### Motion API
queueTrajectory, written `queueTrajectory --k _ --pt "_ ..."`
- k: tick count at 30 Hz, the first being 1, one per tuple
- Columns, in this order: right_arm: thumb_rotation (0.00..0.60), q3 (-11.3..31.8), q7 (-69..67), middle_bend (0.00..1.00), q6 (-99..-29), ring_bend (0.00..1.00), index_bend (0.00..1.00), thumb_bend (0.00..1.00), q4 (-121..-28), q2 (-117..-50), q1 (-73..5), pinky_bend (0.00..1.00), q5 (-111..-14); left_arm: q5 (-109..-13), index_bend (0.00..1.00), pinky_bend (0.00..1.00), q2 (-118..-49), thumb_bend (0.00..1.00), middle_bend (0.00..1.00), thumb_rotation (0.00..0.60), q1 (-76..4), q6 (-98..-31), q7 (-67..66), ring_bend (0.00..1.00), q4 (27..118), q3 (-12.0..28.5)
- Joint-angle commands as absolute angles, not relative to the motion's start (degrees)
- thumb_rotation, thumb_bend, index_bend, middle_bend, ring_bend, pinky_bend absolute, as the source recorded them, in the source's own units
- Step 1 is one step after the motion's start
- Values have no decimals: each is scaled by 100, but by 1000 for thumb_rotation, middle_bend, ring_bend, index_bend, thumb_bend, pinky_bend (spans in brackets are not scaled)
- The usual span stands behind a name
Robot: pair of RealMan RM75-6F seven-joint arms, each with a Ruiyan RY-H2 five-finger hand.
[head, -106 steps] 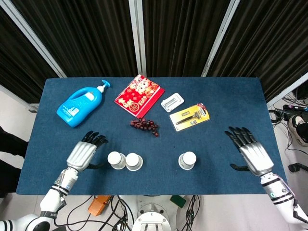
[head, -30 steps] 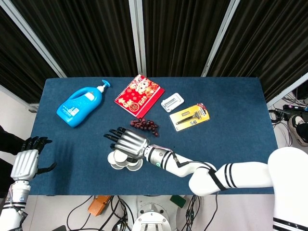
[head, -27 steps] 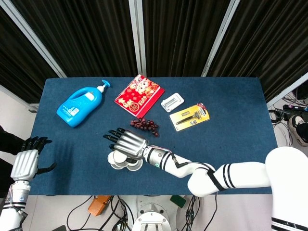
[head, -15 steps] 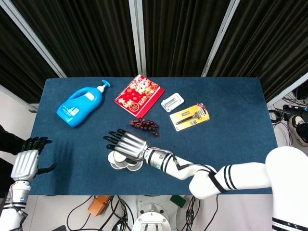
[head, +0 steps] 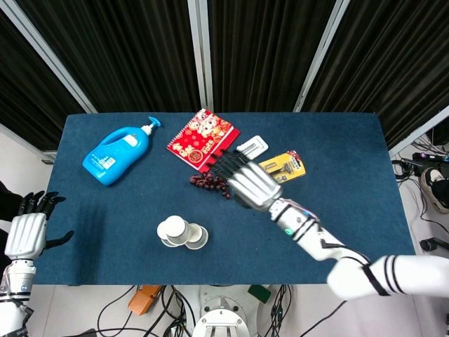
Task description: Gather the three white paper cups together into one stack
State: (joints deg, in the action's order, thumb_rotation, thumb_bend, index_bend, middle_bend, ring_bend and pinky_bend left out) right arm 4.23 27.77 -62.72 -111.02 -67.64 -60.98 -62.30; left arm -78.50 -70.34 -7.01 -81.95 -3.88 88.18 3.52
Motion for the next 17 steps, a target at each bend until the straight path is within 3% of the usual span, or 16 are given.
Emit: queueTrajectory --k 1,8,17 --pt "600 -381 2269 87 -7935 0 23 393 -11190 -6043 -4456 157 -7182 -7968 231 0 -7052 154 142 600 -698 -8316 -334 73 8686 407" --pt "600 -950 892 9 -9315 0 0 389 -10376 -5967 -2708 84 -7786 -8218 228 0 -6947 151 141 600 -648 -8475 -246 66 8689 352" --pt "600 -981 -140 0 -9784 0 0 388 -9515 -6216 -1531 51 -7919 -8281 210 0 -6862 151 141 600 -393 -8693 -462 65 9024 179"
